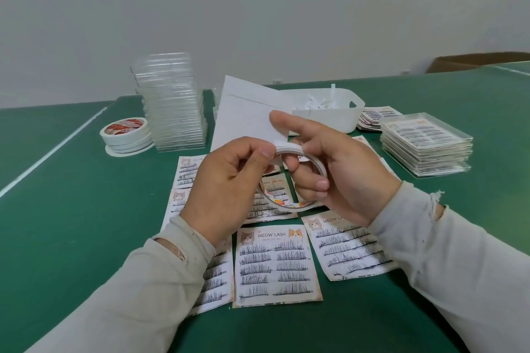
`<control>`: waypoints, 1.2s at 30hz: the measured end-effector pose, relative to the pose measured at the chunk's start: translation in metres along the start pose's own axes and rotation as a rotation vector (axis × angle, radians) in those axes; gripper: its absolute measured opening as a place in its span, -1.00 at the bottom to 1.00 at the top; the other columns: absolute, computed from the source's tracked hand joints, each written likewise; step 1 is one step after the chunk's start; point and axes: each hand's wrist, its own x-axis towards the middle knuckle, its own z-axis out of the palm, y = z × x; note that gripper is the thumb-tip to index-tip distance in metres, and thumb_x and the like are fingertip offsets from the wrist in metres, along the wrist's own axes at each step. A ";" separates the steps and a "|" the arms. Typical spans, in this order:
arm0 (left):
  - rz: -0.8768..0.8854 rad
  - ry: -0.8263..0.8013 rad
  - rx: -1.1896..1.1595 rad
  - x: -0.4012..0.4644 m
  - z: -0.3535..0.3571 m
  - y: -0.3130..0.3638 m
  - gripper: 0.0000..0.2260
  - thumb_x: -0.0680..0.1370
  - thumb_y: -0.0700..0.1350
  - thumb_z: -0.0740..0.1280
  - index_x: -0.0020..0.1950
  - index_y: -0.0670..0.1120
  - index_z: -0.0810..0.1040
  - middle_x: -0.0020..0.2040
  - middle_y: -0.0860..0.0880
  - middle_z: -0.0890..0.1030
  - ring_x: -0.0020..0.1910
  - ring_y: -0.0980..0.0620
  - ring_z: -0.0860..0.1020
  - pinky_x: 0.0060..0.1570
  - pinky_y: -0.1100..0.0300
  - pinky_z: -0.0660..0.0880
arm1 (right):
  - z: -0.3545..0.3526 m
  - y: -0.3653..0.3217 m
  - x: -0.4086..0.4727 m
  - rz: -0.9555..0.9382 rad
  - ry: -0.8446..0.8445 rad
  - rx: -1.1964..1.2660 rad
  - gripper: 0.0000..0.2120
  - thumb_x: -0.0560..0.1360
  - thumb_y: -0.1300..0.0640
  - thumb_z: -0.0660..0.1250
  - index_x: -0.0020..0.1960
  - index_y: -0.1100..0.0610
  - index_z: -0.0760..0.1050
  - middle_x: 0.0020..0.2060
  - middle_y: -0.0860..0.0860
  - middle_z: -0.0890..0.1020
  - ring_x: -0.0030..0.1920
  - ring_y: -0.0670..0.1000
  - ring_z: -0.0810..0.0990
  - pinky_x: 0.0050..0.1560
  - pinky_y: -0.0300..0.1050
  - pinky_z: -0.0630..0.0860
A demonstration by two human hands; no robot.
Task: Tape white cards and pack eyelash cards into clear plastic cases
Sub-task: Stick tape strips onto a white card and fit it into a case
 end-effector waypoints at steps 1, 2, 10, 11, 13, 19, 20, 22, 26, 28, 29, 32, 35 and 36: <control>0.005 0.002 0.000 0.000 0.000 0.001 -0.81 0.62 0.00 0.32 -0.03 -0.05 0.68 -0.09 -0.02 0.74 -0.09 0.10 0.67 -0.01 0.29 0.55 | 0.000 -0.001 0.000 -0.008 -0.018 0.001 -0.47 0.52 0.28 0.02 0.42 0.09 0.47 -0.33 0.07 0.47 -0.55 -0.07 0.21 -0.54 -0.22 0.20; 0.000 0.019 -0.015 0.001 0.000 0.001 -0.81 0.63 0.01 0.32 -0.02 -0.04 0.68 -0.08 -0.01 0.74 -0.10 0.12 0.66 -0.01 0.29 0.55 | -0.001 -0.003 -0.001 -0.031 -0.026 0.005 -0.45 0.48 0.26 0.07 0.42 0.08 0.47 -0.34 0.07 0.48 -0.54 -0.07 0.23 -0.53 -0.22 0.21; -0.092 0.231 -0.078 0.007 -0.002 -0.003 -0.59 0.68 -0.28 0.20 0.18 0.24 0.62 0.27 0.18 0.62 -0.09 0.11 0.71 0.13 -0.15 0.62 | -0.030 -0.023 -0.008 -0.158 0.133 -1.201 -0.68 0.58 0.16 0.27 0.28 -0.12 0.44 -0.26 -0.01 0.63 -0.27 -0.07 0.61 -0.24 -0.12 0.53; -0.070 0.219 -0.074 0.006 -0.002 -0.003 -0.55 0.67 -0.28 0.21 0.21 0.29 0.59 0.31 0.20 0.58 -0.09 0.07 0.72 0.12 -0.11 0.63 | -0.032 -0.020 -0.008 -0.058 0.078 -1.313 -0.67 0.56 0.14 0.29 0.28 -0.12 0.43 -0.27 -0.05 0.63 -0.32 -0.17 0.57 -0.27 -0.22 0.47; -0.040 0.200 -0.104 0.005 0.000 -0.002 -0.47 0.66 -0.30 0.24 0.28 0.39 0.49 0.34 0.35 0.49 -0.07 0.05 0.72 0.05 0.05 0.66 | -0.033 -0.017 -0.007 0.081 0.010 -1.366 -0.70 0.52 0.12 0.33 0.22 -0.10 0.47 -0.30 -0.10 0.63 -0.39 -0.26 0.51 -0.35 -0.38 0.38; -0.070 0.239 -0.238 0.006 -0.001 -0.001 -0.26 0.57 -0.36 0.36 0.42 0.41 0.22 0.44 0.12 0.44 0.09 -0.08 0.70 -0.05 0.10 0.67 | -0.038 -0.019 -0.003 -0.035 0.150 -1.343 -0.96 0.52 0.03 0.40 -0.12 -0.06 0.57 -0.27 -0.11 0.65 -0.28 -0.16 0.57 -0.16 -0.19 0.52; -0.097 0.254 -0.268 0.006 -0.002 -0.002 -0.26 0.56 -0.36 0.36 0.45 0.36 0.19 0.40 0.05 0.49 0.05 -0.09 0.71 -0.06 0.09 0.67 | -0.037 -0.017 -0.002 -0.077 0.183 -1.338 -0.91 0.54 0.02 0.40 -0.14 -0.04 0.56 -0.28 -0.10 0.64 -0.29 -0.17 0.56 -0.18 -0.22 0.51; -0.152 0.281 -0.315 0.008 -0.002 -0.003 -0.34 0.57 -0.36 0.36 0.46 0.21 0.22 0.28 0.01 0.57 -0.05 -0.10 0.73 -0.11 0.11 0.67 | -0.034 -0.014 0.000 -0.149 0.253 -1.248 -0.83 0.57 -0.01 0.38 -0.17 0.01 0.54 -0.35 -0.11 0.59 -0.39 -0.18 0.48 -0.30 -0.34 0.44; -0.240 0.263 -0.390 0.010 0.001 -0.004 -0.63 0.63 -0.32 0.28 0.38 -0.02 0.37 0.13 -0.11 0.69 -0.06 -0.15 0.73 -0.12 0.09 0.67 | -0.021 -0.008 0.002 -0.208 0.325 -1.089 -0.57 0.65 -0.06 0.25 -0.29 0.19 0.43 -0.48 -0.04 0.44 -0.50 -0.14 0.34 -0.40 -0.20 0.36; -0.264 0.214 -0.443 0.010 0.002 -0.004 -0.73 0.68 -0.28 0.22 0.34 -0.03 0.42 0.10 -0.07 0.72 -0.01 -0.18 0.72 -0.06 0.04 0.67 | -0.016 -0.004 0.003 -0.224 0.362 -1.029 -0.44 0.68 -0.08 0.18 -0.35 0.28 0.35 -0.50 0.04 0.41 -0.51 -0.09 0.33 -0.37 -0.09 0.36; -0.275 0.191 -0.460 0.009 0.002 -0.004 -0.76 0.69 -0.25 0.19 0.33 -0.02 0.44 0.10 -0.07 0.72 0.01 -0.18 0.72 -0.04 0.03 0.67 | -0.014 -0.002 0.003 -0.223 0.371 -0.986 -0.42 0.68 -0.09 0.17 -0.38 0.27 0.35 -0.52 0.03 0.41 -0.51 -0.09 0.34 -0.37 -0.11 0.37; -0.302 0.144 -0.489 0.007 0.003 -0.003 -0.76 0.73 -0.19 0.13 0.33 0.01 0.48 0.12 -0.06 0.72 0.06 -0.15 0.71 0.00 0.03 0.66 | -0.011 0.001 0.005 -0.176 0.421 -0.766 -0.56 0.69 -0.05 0.17 -0.30 0.13 0.43 -0.47 -0.03 0.53 -0.47 -0.08 0.46 -0.31 -0.14 0.44; -0.310 0.133 -0.483 0.006 0.005 -0.002 -0.73 0.74 -0.17 0.10 0.34 0.02 0.49 0.16 -0.06 0.71 0.13 -0.10 0.69 0.08 0.03 0.65 | -0.007 -0.001 0.005 -0.111 0.390 -0.464 -0.83 0.65 0.05 0.27 -0.02 0.14 0.52 -0.34 -0.02 0.62 -0.37 -0.04 0.56 -0.35 -0.11 0.50; -0.307 0.132 -0.477 0.006 0.006 -0.002 -0.73 0.74 -0.16 0.09 0.35 0.02 0.50 0.17 -0.07 0.70 0.14 -0.08 0.68 0.11 0.02 0.64 | -0.007 0.000 0.004 -0.108 0.352 -0.427 -0.88 0.62 0.08 0.33 0.05 0.14 0.53 -0.32 -0.01 0.64 -0.33 -0.03 0.60 -0.34 -0.13 0.54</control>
